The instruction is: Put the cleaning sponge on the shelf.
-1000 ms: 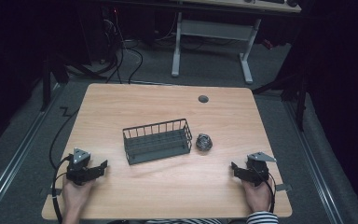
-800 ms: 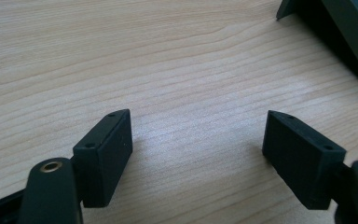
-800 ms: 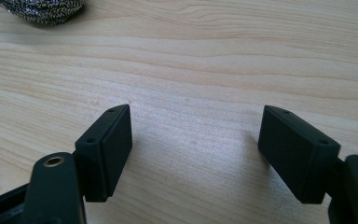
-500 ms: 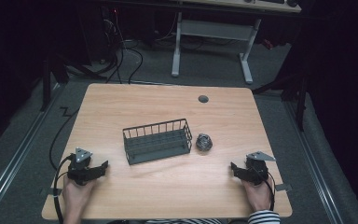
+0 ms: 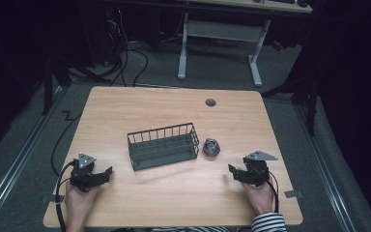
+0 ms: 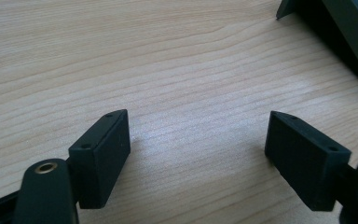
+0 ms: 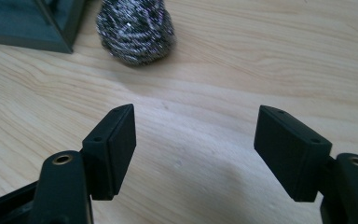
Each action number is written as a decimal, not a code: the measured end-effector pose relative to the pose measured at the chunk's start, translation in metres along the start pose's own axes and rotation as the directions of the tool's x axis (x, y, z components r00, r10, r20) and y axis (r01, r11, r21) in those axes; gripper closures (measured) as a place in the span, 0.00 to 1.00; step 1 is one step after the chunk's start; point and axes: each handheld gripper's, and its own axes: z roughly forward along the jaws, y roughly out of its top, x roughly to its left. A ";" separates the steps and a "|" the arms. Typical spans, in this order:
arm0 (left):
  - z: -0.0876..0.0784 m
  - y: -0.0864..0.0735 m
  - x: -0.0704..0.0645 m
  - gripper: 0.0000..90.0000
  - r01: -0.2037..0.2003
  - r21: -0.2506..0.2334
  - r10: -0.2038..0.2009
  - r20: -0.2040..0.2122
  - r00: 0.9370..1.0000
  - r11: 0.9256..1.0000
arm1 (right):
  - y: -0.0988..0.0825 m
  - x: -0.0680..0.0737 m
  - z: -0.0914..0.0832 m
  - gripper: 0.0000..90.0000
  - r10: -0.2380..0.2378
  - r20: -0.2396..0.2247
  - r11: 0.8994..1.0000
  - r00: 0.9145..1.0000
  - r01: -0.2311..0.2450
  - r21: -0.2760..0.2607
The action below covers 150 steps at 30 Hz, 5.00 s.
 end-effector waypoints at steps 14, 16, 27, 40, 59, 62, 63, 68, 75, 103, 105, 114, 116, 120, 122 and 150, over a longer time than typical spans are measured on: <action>0.000 0.000 -0.001 0.24 0.003 -0.001 -0.003 -0.003 1.000 1.000 | 0.028 0.015 0.011 0.25 -0.034 -0.095 0.999 0.995 0.033 -0.006; 0.000 0.000 -0.001 0.24 0.003 -0.001 -0.003 -0.002 1.000 1.000 | 0.033 0.017 0.013 0.25 -0.039 -0.100 0.999 0.994 0.038 -0.004; 0.000 0.000 -0.001 0.23 0.002 0.000 -0.002 -0.001 1.000 1.000 | 0.054 0.026 0.025 0.22 -0.067 -0.113 0.998 0.991 0.068 0.004; 0.000 0.000 -0.001 0.23 0.001 0.000 -0.001 -0.001 1.000 1.000 | 0.070 0.030 0.050 0.21 -0.063 -0.102 0.997 0.993 0.066 0.033; 0.000 0.000 -0.002 0.22 -0.003 0.003 0.003 0.001 1.000 1.000 | 0.073 0.029 0.082 0.33 -0.039 -0.102 0.991 0.994 0.052 0.125; 0.000 0.000 -0.002 0.22 -0.003 0.003 0.003 0.001 1.000 1.000 | 0.072 0.030 0.082 0.37 -0.051 -0.109 0.990 0.993 0.065 0.129; 0.000 0.000 -0.002 0.22 -0.003 0.003 0.003 0.001 1.000 1.000 | 0.072 0.031 0.082 0.38 -0.052 -0.116 0.990 0.992 0.066 0.126; 0.000 0.000 -0.002 0.22 -0.003 0.003 0.003 0.001 1.000 1.000 | 0.073 0.031 0.079 0.40 -0.064 -0.109 0.990 0.992 0.077 0.115; 0.000 0.000 -0.002 0.22 -0.003 0.003 0.003 0.001 1.000 1.000 | 0.075 0.030 0.072 0.41 -0.045 -0.130 0.994 0.990 0.058 0.093; 0.001 0.000 -0.002 0.21 -0.001 0.005 0.001 0.005 1.000 1.000 | 0.091 0.014 0.006 0.43 -0.012 -0.188 0.998 0.982 0.000 -0.064; 0.001 0.000 -0.002 0.21 -0.001 0.005 0.001 0.005 1.000 1.000 | 0.093 0.014 0.003 0.43 -0.016 -0.191 0.997 0.981 0.002 -0.071; 0.001 0.000 -0.002 0.21 -0.001 0.005 0.001 0.005 1.000 1.000 | 0.114 0.026 -0.016 0.43 -0.048 -0.252 0.993 0.967 0.019 -0.116; 0.001 0.000 -0.002 0.21 -0.001 0.005 0.001 0.005 1.000 1.000 | 0.120 0.030 -0.017 0.43 -0.064 -0.260 0.992 0.963 0.033 -0.122; 0.001 0.000 -0.002 0.21 -0.001 0.005 0.001 0.005 1.000 1.000 | 0.132 0.040 -0.015 0.43 -0.089 -0.279 0.991 0.956 0.058 -0.118; 0.001 0.000 -0.002 0.21 -0.001 0.005 0.001 0.005 1.000 1.000 | 0.138 0.047 -0.011 0.43 -0.106 -0.290 0.990 0.951 0.076 -0.116; 0.001 0.000 -0.002 0.20 -0.001 0.005 0.001 0.006 1.000 1.000 | 0.163 0.114 0.059 0.43 -0.185 -0.367 0.980 0.912 0.198 -0.004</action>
